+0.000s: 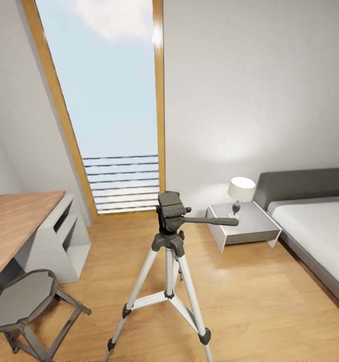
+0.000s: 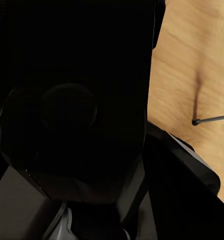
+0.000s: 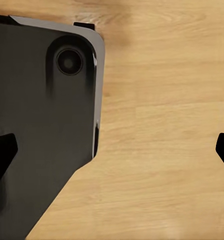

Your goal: Attach the digital camera to the camera tripod in the bedroom.

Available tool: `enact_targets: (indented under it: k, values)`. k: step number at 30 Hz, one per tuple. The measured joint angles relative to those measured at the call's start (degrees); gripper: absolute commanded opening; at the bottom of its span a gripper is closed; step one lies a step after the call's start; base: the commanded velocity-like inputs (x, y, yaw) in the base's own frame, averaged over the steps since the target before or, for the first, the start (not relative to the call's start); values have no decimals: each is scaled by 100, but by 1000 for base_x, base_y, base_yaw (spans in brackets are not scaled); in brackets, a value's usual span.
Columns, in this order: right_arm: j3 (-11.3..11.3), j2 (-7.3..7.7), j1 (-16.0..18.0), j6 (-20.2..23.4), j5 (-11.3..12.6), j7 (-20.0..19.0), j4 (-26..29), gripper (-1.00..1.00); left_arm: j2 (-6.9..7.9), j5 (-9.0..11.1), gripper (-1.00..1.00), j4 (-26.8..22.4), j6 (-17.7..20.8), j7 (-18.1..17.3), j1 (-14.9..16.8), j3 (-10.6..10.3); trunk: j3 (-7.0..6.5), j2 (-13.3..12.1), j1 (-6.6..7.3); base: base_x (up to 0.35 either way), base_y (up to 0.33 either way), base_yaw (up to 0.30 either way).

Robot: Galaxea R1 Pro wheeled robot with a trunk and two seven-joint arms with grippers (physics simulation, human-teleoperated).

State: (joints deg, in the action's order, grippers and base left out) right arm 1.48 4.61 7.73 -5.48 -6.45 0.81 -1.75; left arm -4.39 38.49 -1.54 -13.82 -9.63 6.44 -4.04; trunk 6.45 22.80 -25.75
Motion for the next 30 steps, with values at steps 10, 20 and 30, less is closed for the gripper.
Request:
enact_targets:
  k: [10, 20, 30]
  values:
    - [0, 0, 1, 0, 0, 6, 0, 100, 2, 2, -100, 3, -1, 1, 0, 1, 92, 0, 0, 0, 0, 0]
    - [-1, -2, 0, 0, 0, 7, 0, 100, 8, 4, -100, 3, 0, 2, 0, 0, 185, 0, 0, 0, 0, 0]
    - [-3, 1, 0, 0, 0, 5, 0, 100, 8, 4, -100, 3, 0, 2, 0, 0, 277, 1, 0, 0, 0, 0]
